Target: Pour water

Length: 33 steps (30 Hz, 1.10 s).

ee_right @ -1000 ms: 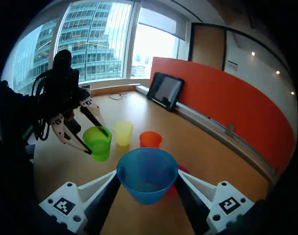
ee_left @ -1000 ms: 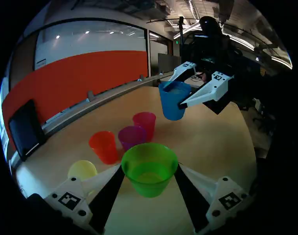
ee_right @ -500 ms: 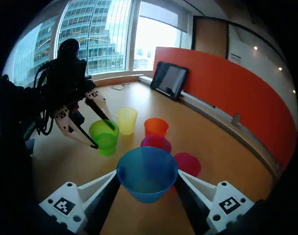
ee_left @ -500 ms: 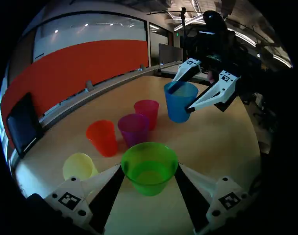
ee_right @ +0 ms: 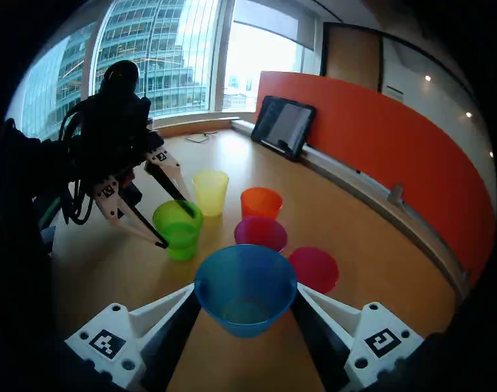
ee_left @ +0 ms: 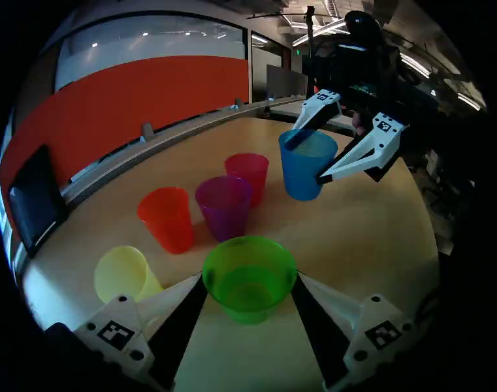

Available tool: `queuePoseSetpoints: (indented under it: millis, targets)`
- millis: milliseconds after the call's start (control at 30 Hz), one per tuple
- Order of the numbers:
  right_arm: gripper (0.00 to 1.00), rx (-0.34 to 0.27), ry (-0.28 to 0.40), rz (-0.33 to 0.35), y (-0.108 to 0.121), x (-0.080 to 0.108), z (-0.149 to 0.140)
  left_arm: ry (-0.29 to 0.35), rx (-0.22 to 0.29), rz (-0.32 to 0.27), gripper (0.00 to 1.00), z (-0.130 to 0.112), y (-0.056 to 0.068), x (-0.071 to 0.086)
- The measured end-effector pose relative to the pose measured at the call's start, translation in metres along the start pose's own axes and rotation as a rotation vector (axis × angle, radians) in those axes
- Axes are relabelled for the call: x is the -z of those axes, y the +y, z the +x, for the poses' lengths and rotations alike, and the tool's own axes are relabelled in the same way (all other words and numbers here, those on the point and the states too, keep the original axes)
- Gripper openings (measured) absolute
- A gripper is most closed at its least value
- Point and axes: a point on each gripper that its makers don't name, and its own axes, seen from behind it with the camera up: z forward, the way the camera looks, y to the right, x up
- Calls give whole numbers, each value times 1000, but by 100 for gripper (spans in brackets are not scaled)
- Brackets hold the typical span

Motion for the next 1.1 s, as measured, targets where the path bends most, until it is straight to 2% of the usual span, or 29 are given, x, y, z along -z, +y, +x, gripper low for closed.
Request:
queuePoseSetpoints:
  millis: [767, 900, 1100]
  targets:
    - [92, 1, -6, -1, -3, -4, 1, -9, 16, 5, 88, -12, -1, 2]
    - [91, -3, -7, 4, -6, -5, -1, -15, 16, 6, 96, -13, -1, 2]
    - [91, -10, -14, 6, -8, -11, -8, -18, 39, 15, 97, -18, -2, 4]
